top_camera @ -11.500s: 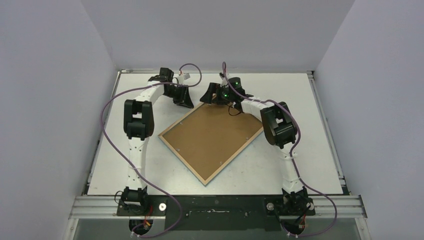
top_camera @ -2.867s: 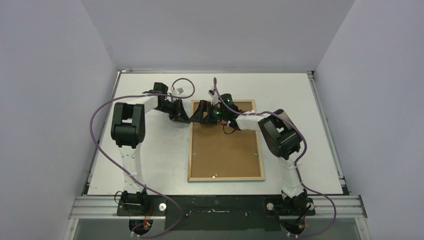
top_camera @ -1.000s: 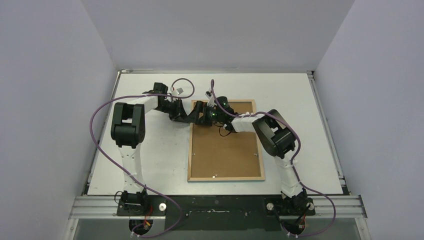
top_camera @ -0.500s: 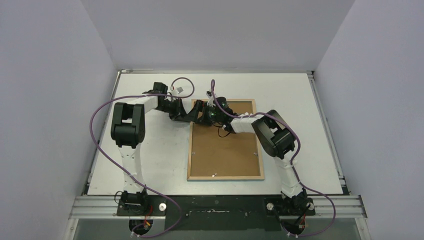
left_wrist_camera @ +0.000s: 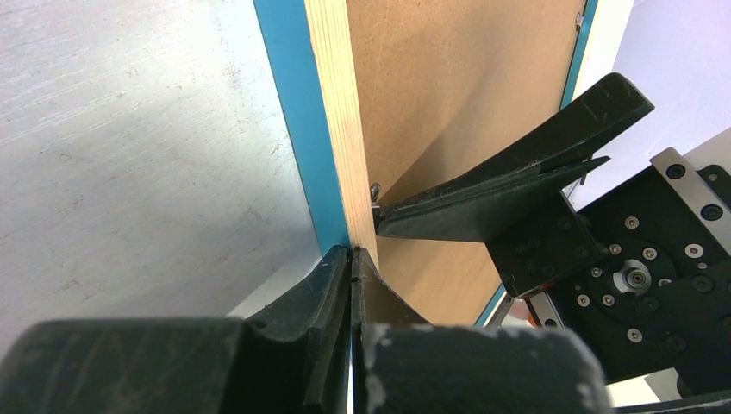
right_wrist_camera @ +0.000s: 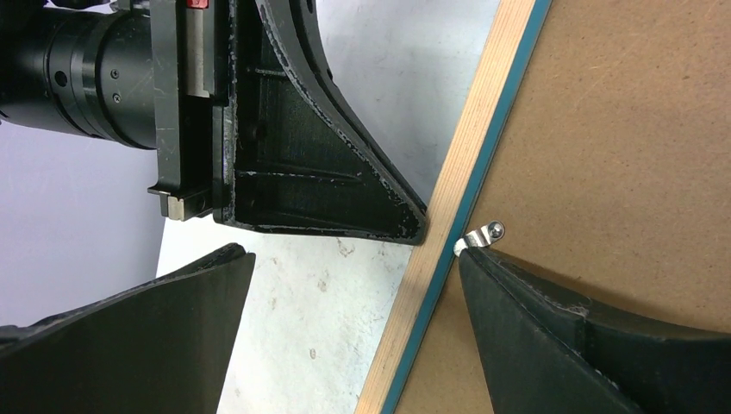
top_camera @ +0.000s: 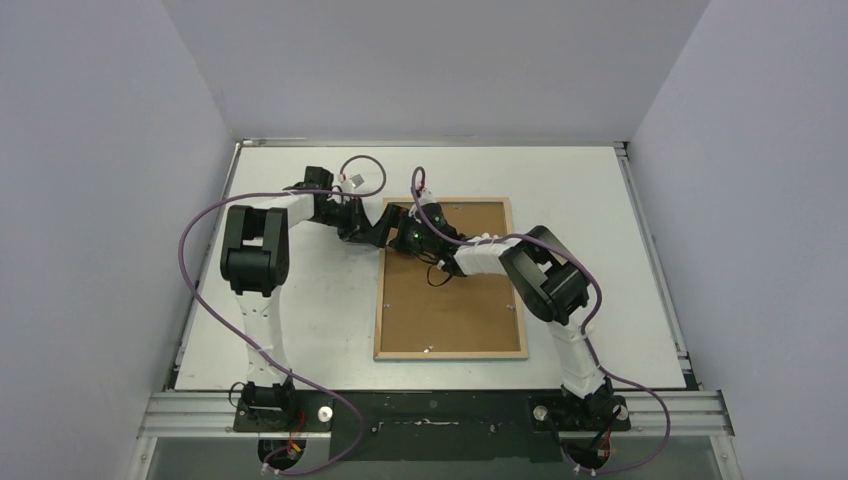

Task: Put the photo into the frame

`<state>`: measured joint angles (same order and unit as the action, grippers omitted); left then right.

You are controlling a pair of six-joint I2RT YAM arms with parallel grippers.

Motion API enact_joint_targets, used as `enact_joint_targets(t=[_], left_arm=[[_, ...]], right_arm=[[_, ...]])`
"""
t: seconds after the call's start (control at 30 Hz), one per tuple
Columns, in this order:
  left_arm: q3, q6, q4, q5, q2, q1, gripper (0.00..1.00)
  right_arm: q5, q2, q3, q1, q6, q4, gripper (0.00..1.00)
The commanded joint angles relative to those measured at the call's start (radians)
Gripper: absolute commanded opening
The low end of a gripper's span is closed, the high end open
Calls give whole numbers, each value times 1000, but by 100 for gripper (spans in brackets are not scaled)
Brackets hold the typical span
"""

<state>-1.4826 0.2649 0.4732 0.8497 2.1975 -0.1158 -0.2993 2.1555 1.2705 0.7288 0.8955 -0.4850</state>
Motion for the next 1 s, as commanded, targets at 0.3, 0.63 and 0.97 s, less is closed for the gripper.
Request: enact_joint_targets(t=[0.3,0.63,0.97], left_arm=[[16,-11,-9,-20,39,-27,0],[12,-14,-1,-14,52,-28,0],[-3,18,1,0,78,-26,0]], right_arm=[[63,48,14,43,17,33,96],[114,63,-4,83,43,-87,97],[115,43,-191,101,220,-383,99]])
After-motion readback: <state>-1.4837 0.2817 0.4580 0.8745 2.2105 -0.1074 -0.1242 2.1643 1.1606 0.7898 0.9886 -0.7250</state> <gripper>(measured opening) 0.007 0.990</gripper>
